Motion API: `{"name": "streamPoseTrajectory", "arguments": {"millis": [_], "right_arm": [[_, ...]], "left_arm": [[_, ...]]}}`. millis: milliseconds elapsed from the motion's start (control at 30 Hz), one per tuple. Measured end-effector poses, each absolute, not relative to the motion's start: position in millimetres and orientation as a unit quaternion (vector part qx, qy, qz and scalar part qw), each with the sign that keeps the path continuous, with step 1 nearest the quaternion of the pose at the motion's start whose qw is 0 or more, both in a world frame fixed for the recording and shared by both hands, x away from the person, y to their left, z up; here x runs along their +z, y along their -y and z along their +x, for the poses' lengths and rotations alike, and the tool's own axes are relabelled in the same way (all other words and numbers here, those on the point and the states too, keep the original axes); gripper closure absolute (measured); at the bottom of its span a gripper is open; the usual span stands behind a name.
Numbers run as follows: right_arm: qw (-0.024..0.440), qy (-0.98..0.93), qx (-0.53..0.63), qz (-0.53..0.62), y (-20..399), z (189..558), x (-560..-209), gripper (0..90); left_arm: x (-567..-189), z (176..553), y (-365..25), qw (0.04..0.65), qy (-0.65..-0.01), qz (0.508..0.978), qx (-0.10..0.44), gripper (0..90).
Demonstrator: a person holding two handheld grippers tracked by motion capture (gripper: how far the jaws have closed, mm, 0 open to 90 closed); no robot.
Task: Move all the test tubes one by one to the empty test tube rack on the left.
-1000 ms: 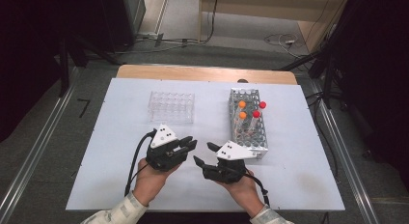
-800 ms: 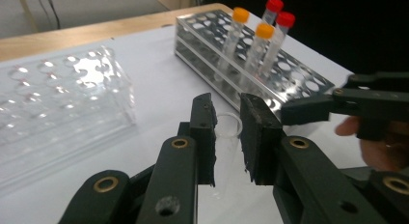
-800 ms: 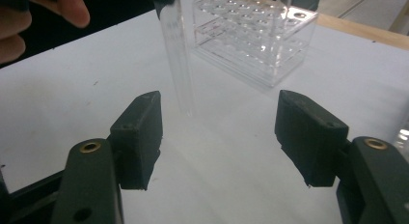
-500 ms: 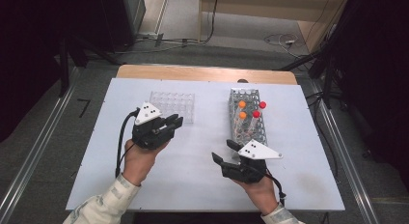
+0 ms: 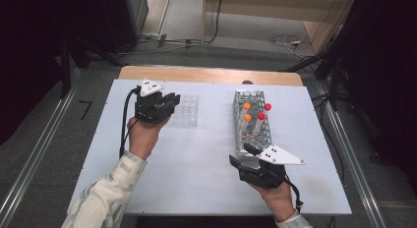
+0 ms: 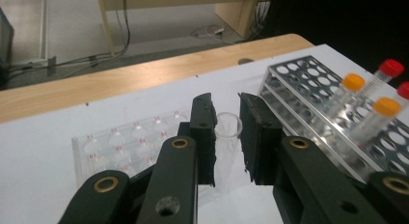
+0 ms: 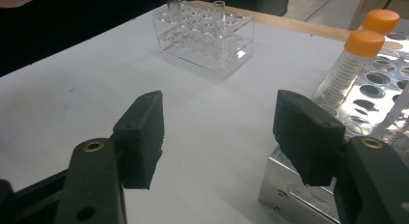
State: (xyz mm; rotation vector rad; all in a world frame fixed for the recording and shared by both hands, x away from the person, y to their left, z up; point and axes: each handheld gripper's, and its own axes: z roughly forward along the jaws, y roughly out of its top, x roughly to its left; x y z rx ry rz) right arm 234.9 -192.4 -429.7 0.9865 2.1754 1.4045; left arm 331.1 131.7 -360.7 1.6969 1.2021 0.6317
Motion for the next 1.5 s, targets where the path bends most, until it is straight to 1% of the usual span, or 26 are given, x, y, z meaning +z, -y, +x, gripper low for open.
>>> {"name": "streamPoseTrajectory", "arguments": {"millis": [167,333,567,900,1167,1267,1333,1467,1500], "right_arm": [[0.184,-0.771,0.498,0.352,193.6,234.9,-429.4,34.2],[0.185,-0.770,0.501,0.350,194.1,234.3,-428.8,34.7],[0.184,-0.771,0.500,0.350,194.3,234.6,-429.1,34.8],[0.185,-0.771,0.500,0.349,194.1,234.4,-429.5,34.8],[0.184,-0.771,0.499,0.349,193.5,234.0,-429.7,34.9],[0.184,-0.772,0.499,0.349,193.7,234.5,-430.1,34.9],[0.185,-0.772,0.498,0.349,193.8,234.7,-430.3,34.9],[0.187,-0.771,0.498,0.350,193.9,234.6,-430.2,34.9],[0.188,-0.770,0.499,0.350,194.3,234.8,-430.2,34.9]], "left_arm": [[-358.8,347.4,-120.6,0.450,-0.486,0.694,0.281,76.8],[-367.4,359.5,-115.1,0.440,-0.493,0.695,0.284,76.8],[-376.4,370.4,-112.5,0.442,-0.498,0.689,0.286,76.8],[-400.0,373.3,-104.7,0.416,-0.497,0.704,0.290,76.7],[-417.9,374.4,-103.0,0.406,-0.503,0.706,0.288,76.5],[-420.3,374.0,-103.1,0.405,-0.505,0.707,0.285,75.3],[-420.5,373.9,-103.5,0.407,-0.505,0.707,0.282,72.6],[-416.1,370.4,-105.0,0.415,-0.503,0.705,0.279,70.9],[-414.2,368.7,-105.8,0.418,-0.502,0.704,0.278,69.2]]}}
